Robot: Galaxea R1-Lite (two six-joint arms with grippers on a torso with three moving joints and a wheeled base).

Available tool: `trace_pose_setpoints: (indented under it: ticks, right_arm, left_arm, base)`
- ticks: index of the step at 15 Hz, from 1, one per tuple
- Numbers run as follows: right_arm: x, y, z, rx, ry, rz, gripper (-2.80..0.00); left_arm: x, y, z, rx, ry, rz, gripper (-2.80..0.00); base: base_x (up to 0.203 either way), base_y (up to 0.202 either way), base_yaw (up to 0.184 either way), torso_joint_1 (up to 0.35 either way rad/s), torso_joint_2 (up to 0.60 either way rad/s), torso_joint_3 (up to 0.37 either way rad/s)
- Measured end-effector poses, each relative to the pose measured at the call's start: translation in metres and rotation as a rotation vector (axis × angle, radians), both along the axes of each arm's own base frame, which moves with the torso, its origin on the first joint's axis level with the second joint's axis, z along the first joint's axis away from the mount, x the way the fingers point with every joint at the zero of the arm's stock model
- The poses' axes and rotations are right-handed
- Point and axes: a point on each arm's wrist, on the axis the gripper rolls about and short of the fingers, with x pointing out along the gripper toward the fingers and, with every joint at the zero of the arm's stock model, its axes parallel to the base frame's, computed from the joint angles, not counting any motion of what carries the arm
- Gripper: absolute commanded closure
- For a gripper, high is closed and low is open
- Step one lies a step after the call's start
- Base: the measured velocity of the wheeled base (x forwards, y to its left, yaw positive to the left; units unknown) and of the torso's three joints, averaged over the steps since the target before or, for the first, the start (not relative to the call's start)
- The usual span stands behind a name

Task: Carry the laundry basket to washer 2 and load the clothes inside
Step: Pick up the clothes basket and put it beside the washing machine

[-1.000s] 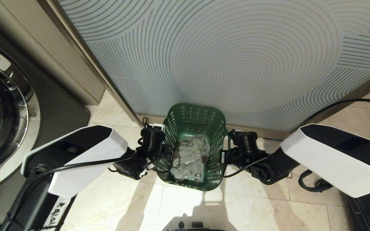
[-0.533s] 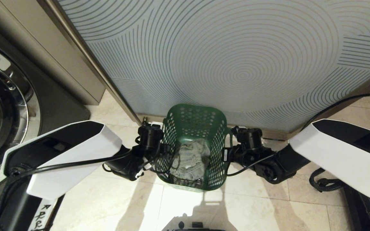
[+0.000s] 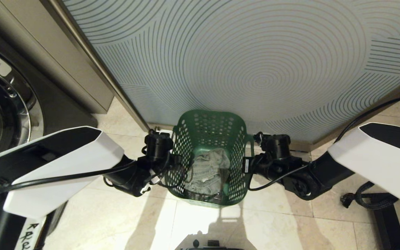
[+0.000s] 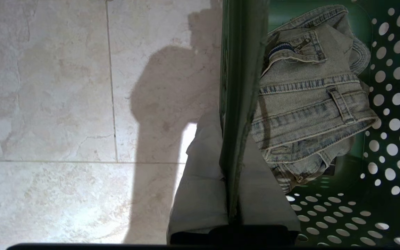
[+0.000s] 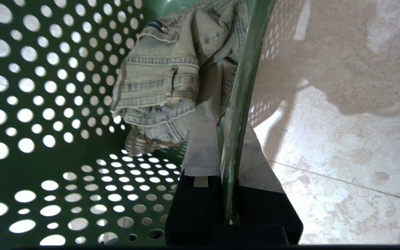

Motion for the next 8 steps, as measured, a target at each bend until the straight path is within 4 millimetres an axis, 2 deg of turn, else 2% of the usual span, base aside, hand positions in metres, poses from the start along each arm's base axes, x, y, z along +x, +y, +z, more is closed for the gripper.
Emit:
trace_pose_setpoints:
  ticks: [8]
  right_arm:
    - [-0.022,0.013,0.022,0.016,-0.033,0.050,0.00]
  left_arm:
    - [-0.018,0.009,0.016,-0.079,0.009,0.035,0.00]
  base:
    - [0.000,0.000,0.000,0.000,0.00,0.000]
